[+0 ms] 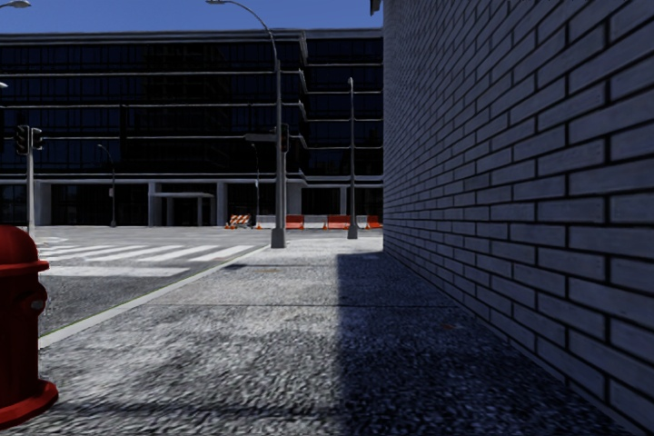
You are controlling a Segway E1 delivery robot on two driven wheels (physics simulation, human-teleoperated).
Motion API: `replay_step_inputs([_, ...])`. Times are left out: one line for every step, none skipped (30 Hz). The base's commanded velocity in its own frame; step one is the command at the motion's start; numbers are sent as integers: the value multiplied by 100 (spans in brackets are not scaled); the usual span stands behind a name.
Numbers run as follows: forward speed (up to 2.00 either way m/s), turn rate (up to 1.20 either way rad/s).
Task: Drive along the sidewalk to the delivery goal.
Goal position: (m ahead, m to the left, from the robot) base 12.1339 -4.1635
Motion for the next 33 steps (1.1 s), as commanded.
replay_step_inputs([200, 0])
replay_step_inputs([200, 0])
replay_step_inputs([200, 0])
replay_step_inputs([200, 0])
replay_step_inputs([200, 0])
replay_step_inputs([200, 0])
replay_step_inputs([200, 0])
replay_step_inputs([200, 0])
replay_step_inputs([200, 0])
replay_step_inputs([200, 0])
replay_step_inputs([200, 0])
replay_step_inputs([200, 0])
replay_step_inputs([200, 0])
replay_step_inputs([200, 0])
replay_step_inputs([200, 0])
replay_step_inputs([200, 0])
replay_step_inputs([200, 0])
replay_step_inputs([200, 0])
replay_step_inputs([200, 0])
replay_step_inputs([200, 0])
replay_step_inputs([200, 0])
replay_step_inputs([200, 0])
replay_step_inputs([200, 0])
replay_step_inputs([200, 0])
replay_step_inputs([200, 0])
replay_step_inputs([200, 0])
replay_step_inputs([200, 0])
replay_step_inputs([200, 0])
replay_step_inputs([200, 0])
replay_step_inputs([200, 0])
replay_step_inputs([200, 0])
replay_step_inputs([200, 0])
replay_step_inputs([200, 0])
